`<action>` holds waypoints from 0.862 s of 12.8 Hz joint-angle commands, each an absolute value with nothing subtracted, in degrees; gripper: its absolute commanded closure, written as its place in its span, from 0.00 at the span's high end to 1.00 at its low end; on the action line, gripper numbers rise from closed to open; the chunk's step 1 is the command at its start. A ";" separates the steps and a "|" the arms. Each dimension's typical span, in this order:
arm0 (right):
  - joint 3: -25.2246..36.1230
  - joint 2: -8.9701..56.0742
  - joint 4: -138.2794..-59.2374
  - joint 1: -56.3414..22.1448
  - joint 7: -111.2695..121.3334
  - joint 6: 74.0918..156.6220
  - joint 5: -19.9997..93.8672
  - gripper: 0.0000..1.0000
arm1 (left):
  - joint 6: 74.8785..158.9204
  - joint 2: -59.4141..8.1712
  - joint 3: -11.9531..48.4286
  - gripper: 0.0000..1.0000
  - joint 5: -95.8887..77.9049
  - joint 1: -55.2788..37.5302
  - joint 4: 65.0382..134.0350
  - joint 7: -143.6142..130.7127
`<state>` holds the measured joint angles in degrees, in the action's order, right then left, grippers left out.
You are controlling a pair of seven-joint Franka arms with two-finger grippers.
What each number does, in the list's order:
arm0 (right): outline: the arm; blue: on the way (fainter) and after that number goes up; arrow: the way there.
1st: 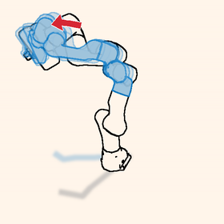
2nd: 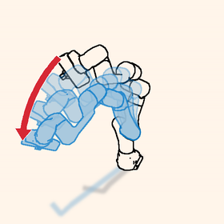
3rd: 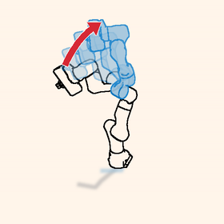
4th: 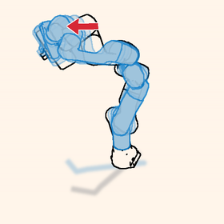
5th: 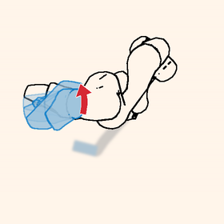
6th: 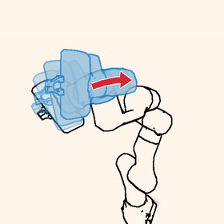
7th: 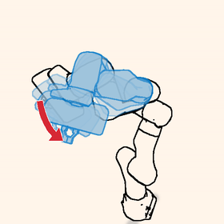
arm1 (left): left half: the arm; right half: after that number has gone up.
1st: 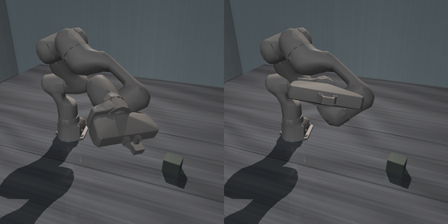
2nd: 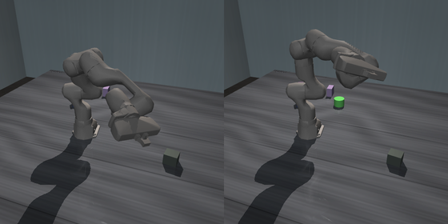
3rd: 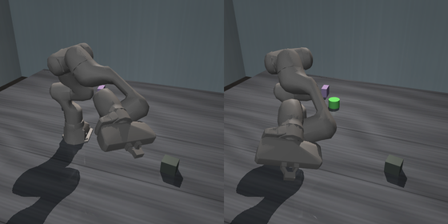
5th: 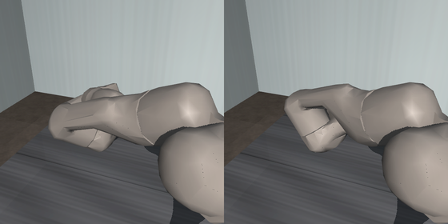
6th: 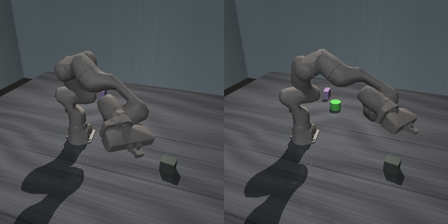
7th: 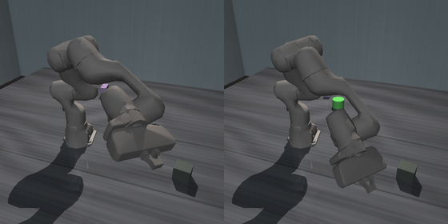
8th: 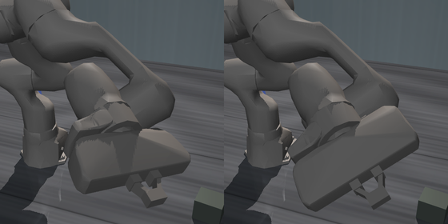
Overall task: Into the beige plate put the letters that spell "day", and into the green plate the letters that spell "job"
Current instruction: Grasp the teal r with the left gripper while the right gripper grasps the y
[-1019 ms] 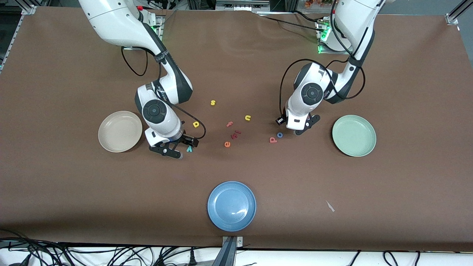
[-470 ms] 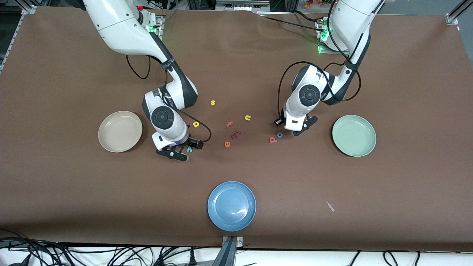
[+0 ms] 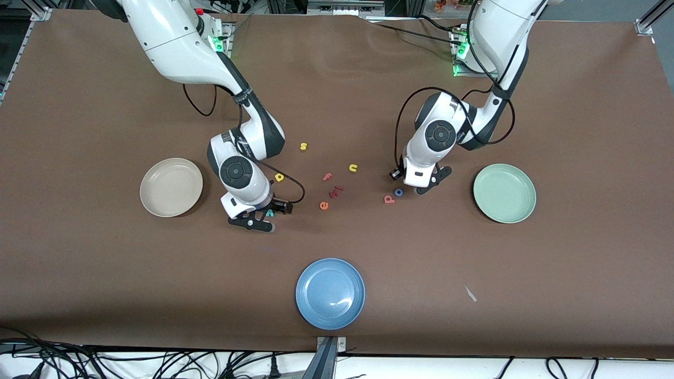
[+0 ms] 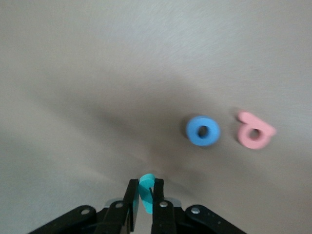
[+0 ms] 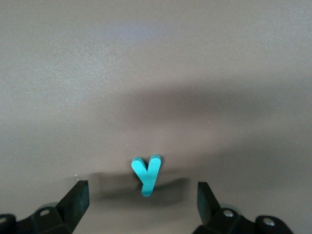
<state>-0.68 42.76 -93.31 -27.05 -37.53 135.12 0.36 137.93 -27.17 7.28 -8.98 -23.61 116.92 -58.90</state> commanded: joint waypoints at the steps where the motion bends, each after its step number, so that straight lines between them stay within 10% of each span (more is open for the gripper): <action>1: -1.05 43.95 -91.76 -26.37 -34.81 134.30 1.41 0.86 | 123.20 -21.81 6.59 0.00 -6.34 -20.58 111.12 -51.71; 11: -1.32 44.47 -91.23 -25.49 -34.10 133.77 3.43 0.35 | 110.04 -24.94 6.68 0.00 2.02 0.16 104.50 -16.37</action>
